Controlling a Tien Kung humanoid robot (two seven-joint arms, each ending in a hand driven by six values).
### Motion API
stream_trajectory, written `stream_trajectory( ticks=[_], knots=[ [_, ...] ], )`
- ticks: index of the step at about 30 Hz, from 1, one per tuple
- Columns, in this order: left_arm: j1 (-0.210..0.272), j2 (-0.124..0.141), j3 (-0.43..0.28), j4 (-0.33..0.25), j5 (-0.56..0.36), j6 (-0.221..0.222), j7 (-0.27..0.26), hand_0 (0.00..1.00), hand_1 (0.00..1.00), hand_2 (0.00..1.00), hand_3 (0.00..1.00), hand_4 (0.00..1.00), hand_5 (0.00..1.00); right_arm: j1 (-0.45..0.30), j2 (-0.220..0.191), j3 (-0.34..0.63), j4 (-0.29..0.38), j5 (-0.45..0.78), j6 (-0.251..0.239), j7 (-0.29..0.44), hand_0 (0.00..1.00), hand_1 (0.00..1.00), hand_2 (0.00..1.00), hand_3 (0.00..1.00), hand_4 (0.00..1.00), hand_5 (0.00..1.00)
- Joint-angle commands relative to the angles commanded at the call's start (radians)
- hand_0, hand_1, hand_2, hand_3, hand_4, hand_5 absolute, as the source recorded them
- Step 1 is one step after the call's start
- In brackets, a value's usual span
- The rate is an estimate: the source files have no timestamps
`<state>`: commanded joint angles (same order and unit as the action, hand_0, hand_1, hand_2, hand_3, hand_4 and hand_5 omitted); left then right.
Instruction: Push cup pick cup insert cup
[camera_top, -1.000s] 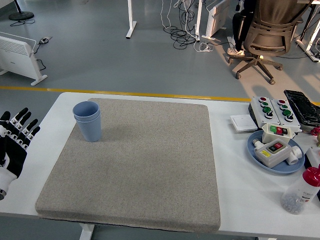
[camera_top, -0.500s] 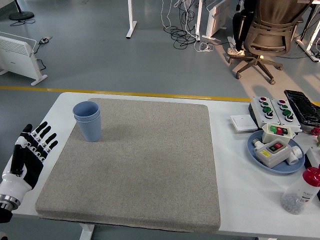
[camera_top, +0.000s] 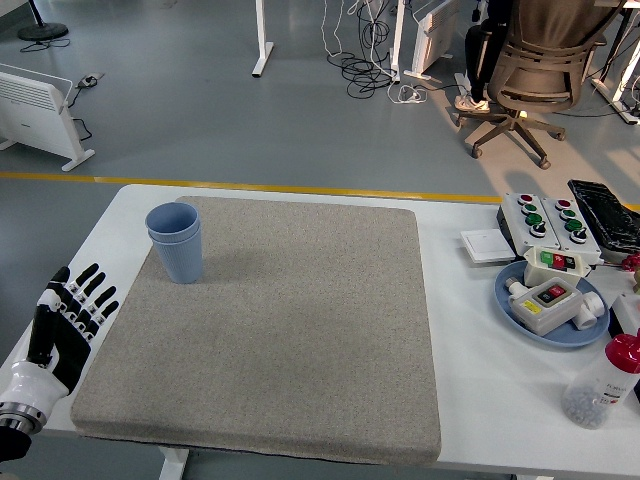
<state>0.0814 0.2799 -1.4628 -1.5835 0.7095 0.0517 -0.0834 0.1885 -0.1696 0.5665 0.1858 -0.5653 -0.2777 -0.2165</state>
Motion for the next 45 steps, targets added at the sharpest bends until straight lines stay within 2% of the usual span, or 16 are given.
stream_trajectory(
  ticks=[12,45],
  knots=[
    [-0.008,-0.005,-0.009,0.013,-0.009,0.002,-0.003,0.912,0.914,0.973,0.928,0.668,0.998,0.007,-0.002,-0.031,-0.003,0.047,0.0,0.017,0.669,0.616,0.629,0.584,0.141,0.483],
    [-0.014,-0.009,0.0,0.029,-0.005,0.021,0.008,0.912,0.913,0.969,0.926,0.658,0.998,0.009,-0.001,-0.032,-0.004,0.055,0.0,0.014,0.67,0.617,0.63,0.584,0.143,0.484]
  ],
)
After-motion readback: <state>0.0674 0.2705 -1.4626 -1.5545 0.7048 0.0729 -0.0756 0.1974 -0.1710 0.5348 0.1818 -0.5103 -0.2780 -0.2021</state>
